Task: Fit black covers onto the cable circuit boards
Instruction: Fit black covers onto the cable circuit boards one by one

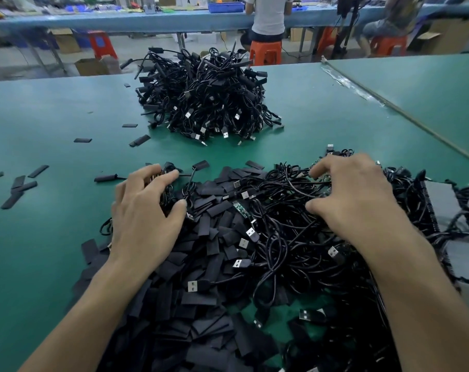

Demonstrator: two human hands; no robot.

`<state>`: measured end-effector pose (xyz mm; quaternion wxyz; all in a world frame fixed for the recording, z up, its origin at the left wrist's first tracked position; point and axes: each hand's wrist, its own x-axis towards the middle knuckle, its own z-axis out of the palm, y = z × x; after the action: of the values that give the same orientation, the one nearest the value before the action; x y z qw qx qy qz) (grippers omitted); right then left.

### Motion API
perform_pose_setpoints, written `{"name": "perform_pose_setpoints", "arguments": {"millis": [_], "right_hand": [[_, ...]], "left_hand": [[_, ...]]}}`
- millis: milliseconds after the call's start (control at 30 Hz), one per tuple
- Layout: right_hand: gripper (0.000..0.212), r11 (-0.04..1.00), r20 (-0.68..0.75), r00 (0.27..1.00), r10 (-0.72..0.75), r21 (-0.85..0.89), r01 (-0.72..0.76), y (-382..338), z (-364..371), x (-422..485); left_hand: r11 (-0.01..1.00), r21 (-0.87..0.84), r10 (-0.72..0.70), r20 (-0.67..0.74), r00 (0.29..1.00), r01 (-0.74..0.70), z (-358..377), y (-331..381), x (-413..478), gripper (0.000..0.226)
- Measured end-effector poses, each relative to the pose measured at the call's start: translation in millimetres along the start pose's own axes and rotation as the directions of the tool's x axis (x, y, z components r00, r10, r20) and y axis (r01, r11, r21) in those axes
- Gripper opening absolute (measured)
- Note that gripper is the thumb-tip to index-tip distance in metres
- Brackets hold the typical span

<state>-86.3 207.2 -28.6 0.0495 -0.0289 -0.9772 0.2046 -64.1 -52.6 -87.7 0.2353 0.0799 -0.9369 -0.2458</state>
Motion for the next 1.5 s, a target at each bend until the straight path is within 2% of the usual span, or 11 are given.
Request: {"name": "perform_pose_setpoints", "arguments": {"millis": [67, 167, 233, 367, 500, 567, 667, 767, 933, 1333, 1500], "right_hand": [[0.039, 0.983, -0.079, 0.988, -0.13, 0.123, 0.139, -2.9, -1.3, -1.0], [0.03, 0.884, -0.074, 0.956, -0.284, 0.366, 0.291, -11.8, -1.5, -4.9], [0.029, 0.814, -0.075, 0.93, -0.359, 0.461, 0.352, -16.8, 1.2, -7.8], [0.026, 0.697, -0.134, 0.893, -0.429, 0.58, 0.422, -23.4, 1.6, -9.8], [0.026, 0.578, -0.136, 0.848, -0.513, 0.675, 0.458, -27.9, 0.0, -12.5], [0.024, 0.591, -0.128, 0.835, -0.536, 0.65, 0.479, -27.8, -0.4, -13.1], [0.015, 0.73, -0.054, 0.836, -0.546, 0.46, 0.506, -24.3, -1.6, -11.9], [0.011, 0.768, 0.036, 0.861, -0.508, 0.472, 0.433, -21.6, 0.6, -10.1], [0.013, 0.75, 0.093, 0.876, -0.474, 0.563, 0.346, -20.8, 4.2, -7.1], [0.011, 0.624, 0.224, 0.761, -0.609, 0.727, 0.286, -15.4, 8.0, -1.8], [0.01, 0.606, 0.23, 0.748, -0.623, 0.746, 0.275, -14.0, 9.0, -1.3]], "left_hand": [[0.999, -0.03, 0.039, -0.009, 0.999, -0.039, -0.3, 5.1, -2.1, 0.037], [0.982, -0.16, 0.106, 0.024, 0.994, -0.1, -1.1, 15.7, -6.5, 0.025], [0.939, -0.32, 0.157, 0.081, 0.984, -0.124, -3.7, 25.8, -11.1, 0.022], [0.77, -0.633, 0.289, 0.233, 0.929, -0.081, -9.3, 47.9, -24.0, 0.022], [0.723, -0.685, 0.338, 0.237, 0.911, -0.091, -11.1, 55.3, -28.6, 0.016], [0.72, -0.689, 0.326, 0.234, 0.916, -0.08, -10.9, 55.1, -27.3, 0.012], [0.71, -0.703, 0.289, 0.244, 0.925, -0.037, -8.7, 51.0, -23.6, 0.013], [0.692, -0.721, 0.283, 0.262, 0.922, -0.008, -7.8, 48.1, -22.8, 0.015], [0.645, -0.763, 0.287, 0.268, 0.92, 0.021, -6.9, 48.2, -24.0, 0.01], [0.561, -0.818, 0.327, 0.363, 0.873, 0.13, -7.7, 41.8, -19.4, 0.026], [0.545, -0.828, 0.327, 0.356, 0.875, 0.133, -5.3, 41.7, -19.9, 0.028]]}}
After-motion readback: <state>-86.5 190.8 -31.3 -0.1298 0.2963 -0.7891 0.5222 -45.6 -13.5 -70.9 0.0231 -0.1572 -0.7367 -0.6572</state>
